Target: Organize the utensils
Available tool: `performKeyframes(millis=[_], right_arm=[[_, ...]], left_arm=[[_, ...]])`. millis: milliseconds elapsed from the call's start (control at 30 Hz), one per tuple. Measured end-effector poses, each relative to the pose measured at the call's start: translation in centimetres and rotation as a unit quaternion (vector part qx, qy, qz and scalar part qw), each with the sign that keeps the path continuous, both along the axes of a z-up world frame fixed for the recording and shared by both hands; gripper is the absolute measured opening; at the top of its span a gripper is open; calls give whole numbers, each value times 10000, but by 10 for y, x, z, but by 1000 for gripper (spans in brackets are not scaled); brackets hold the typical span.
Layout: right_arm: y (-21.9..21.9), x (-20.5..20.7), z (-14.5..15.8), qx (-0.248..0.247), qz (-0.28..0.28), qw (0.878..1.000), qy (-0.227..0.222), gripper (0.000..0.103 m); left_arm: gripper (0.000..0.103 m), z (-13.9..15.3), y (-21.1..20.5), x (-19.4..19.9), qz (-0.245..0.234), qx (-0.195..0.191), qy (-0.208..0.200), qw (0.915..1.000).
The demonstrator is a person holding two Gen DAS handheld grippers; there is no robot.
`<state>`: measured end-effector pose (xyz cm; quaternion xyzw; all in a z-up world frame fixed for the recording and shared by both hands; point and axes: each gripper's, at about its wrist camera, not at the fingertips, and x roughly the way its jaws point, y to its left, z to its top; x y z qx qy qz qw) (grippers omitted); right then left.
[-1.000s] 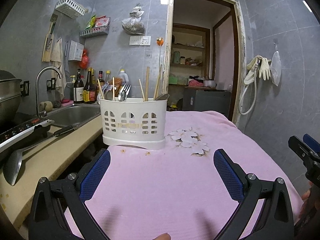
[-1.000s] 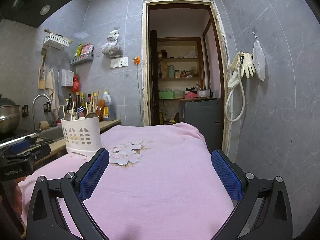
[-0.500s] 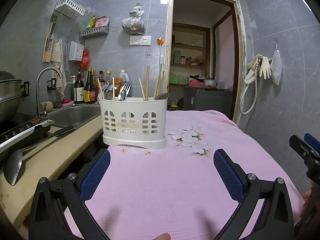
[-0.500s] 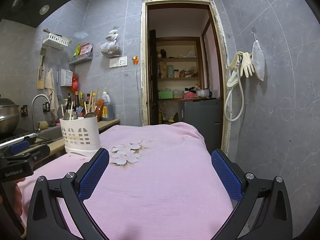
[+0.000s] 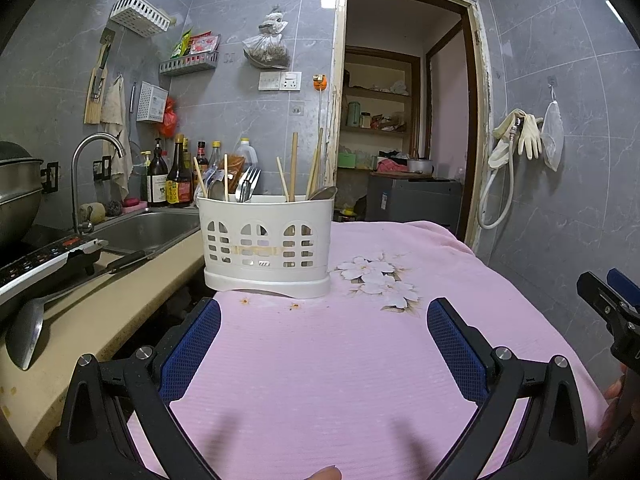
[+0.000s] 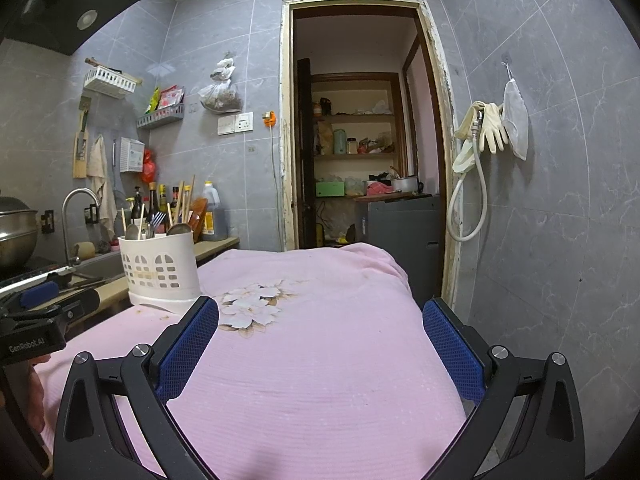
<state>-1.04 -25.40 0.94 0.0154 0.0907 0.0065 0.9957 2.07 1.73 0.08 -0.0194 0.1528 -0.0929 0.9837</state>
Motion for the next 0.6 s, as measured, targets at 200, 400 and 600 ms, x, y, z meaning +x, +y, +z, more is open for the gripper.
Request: performKeyframes(millis=[200, 400, 600], right_arm=[[0, 0, -1, 3, 8, 10000, 7, 103], [-3, 0, -2, 14, 12, 10000, 10, 103], [-2, 0, -1, 1, 13, 10000, 18, 103]], left_arm=[[101, 0, -1, 0, 7, -8, 8, 10000], [101, -1, 0, 0, 8, -12, 10, 10000], [101, -2, 1, 0, 19, -26, 12, 10000]])
